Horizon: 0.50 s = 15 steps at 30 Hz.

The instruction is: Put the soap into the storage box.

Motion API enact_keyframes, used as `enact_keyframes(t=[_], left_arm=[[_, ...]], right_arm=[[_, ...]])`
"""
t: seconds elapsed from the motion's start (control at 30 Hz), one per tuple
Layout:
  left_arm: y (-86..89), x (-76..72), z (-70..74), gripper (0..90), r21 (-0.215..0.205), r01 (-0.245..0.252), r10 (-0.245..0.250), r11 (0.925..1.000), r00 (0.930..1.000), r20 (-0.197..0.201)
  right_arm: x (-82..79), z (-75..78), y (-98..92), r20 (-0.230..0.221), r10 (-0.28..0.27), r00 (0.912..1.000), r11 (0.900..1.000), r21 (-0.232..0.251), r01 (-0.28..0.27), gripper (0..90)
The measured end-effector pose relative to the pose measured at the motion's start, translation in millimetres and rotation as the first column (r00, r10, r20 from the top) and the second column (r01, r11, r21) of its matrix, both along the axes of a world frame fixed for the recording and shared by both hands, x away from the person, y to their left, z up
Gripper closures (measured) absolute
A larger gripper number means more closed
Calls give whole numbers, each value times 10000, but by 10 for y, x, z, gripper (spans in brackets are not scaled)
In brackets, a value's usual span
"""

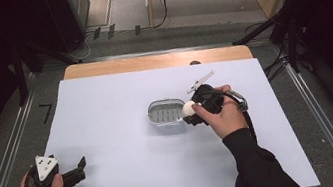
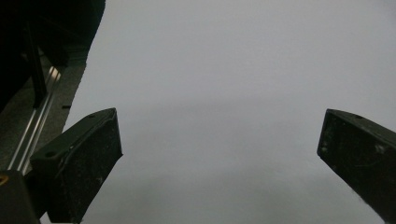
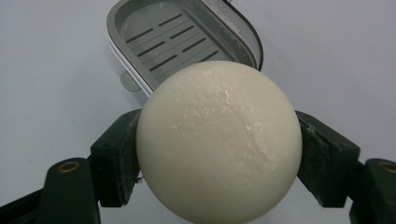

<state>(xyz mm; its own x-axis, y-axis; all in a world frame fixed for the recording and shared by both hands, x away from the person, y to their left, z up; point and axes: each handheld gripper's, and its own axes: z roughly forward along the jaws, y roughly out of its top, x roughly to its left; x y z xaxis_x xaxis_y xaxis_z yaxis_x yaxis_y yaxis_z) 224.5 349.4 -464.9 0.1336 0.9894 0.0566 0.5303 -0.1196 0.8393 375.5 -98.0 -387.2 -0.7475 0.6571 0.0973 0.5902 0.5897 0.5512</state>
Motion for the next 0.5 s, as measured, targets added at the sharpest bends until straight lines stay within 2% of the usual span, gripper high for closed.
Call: enact_keyframes(t=[0.5], left_arm=[[3, 0, 0, 2, -21, -10, 10, 10000, 10000, -2]], right_arm=[[101, -22, 330, -150, 355, 9993, 9994, -48, -356, 249]])
